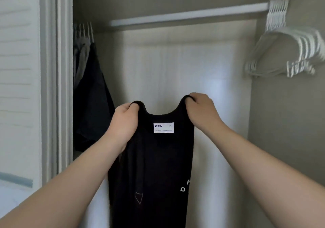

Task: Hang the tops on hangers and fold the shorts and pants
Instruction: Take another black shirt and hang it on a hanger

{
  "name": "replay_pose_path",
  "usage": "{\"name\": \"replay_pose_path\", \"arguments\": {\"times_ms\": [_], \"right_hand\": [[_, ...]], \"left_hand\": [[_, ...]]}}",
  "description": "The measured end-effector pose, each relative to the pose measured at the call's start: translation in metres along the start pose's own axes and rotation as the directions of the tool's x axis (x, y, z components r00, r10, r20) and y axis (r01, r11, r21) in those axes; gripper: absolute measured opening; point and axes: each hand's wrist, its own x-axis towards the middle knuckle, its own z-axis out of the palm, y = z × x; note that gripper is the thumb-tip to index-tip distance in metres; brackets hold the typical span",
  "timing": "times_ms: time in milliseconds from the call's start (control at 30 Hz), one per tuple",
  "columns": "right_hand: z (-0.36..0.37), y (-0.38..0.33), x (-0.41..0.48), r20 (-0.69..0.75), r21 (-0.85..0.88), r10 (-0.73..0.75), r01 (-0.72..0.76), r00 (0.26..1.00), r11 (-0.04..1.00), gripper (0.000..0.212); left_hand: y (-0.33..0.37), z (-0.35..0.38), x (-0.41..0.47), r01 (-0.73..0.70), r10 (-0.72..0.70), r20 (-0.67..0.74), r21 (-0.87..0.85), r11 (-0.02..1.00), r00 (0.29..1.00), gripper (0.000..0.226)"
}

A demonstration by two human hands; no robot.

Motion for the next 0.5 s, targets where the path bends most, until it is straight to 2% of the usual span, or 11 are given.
{"name": "replay_pose_path", "arguments": {"times_ms": [100,300,400,500], "right_hand": [[-0.012,-0.018,0.046,-0.019,-0.119,-0.031,0.029,0.999,0.992,0.028],[-0.057,-0.054,0.13,-0.019,-0.366,-0.014,0.006,1.0,0.93,0.021],[-0.091,-0.072,0.162,-0.018,-0.544,-0.011,-0.001,1.0,0.839,0.026],[-0.127,-0.084,0.178,-0.108,-0.701,-0.042,-0.046,0.993,0.712,0.026]], "left_hand": [[0.028,0.007,0.04,-0.049,0.048,0.046,0.009,0.999,0.998,0.021],[0.083,0.02,0.11,-0.193,0.181,0.081,0.188,0.963,0.98,0.014],[0.112,0.034,0.134,-0.237,0.225,0.083,0.197,0.951,0.971,0.016],[0.137,0.057,0.147,-0.297,0.286,0.08,0.236,0.925,0.955,0.016]]}}
